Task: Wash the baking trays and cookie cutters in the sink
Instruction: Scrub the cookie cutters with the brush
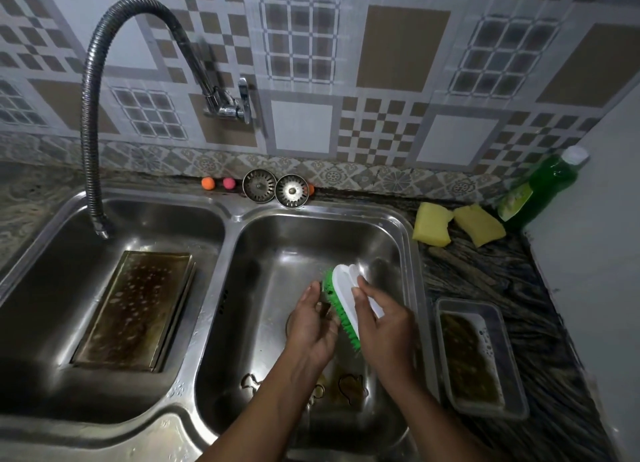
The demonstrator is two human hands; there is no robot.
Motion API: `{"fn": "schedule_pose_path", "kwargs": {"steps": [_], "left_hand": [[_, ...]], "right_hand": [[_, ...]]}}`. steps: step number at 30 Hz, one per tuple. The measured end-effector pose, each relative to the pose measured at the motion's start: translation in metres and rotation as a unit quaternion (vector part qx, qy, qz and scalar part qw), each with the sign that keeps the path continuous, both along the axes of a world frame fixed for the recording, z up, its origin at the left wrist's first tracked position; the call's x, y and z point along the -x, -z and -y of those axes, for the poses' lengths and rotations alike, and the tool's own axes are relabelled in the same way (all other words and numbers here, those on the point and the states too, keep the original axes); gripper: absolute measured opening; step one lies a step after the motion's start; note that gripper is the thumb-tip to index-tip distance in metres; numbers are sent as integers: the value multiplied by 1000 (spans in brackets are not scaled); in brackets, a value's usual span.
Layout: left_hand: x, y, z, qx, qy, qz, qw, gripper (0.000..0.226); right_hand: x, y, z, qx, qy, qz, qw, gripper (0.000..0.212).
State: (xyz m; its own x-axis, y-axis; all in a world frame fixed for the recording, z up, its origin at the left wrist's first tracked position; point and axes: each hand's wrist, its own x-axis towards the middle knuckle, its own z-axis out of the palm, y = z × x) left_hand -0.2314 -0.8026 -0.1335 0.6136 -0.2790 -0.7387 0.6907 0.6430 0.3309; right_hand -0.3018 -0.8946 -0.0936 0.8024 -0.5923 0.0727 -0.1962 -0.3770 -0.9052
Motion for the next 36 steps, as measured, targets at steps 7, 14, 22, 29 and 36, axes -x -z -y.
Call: {"fn": "schedule_pose_path", "kwargs": {"steps": [7, 14, 22, 29, 36], "left_hand": [[9, -2, 1, -42, -10, 55, 998, 37], [9, 4, 6, -78, -52, 47, 994, 31], [27, 1, 7, -108, -41, 82, 990, 39], [15, -10, -1, 14, 13, 50, 999, 40], [12, -7, -14, 32, 107, 83, 990, 35]], "right_hand": [[-14, 0, 3, 15, 19, -10, 1000, 31], [-8, 4, -6, 64, 11, -26, 998, 29], [-25, -1, 6, 32, 41, -32, 998, 29], [-13, 11, 13, 27, 38, -34, 998, 31], [-10, 11, 32, 117, -19, -43, 992, 27]]}}
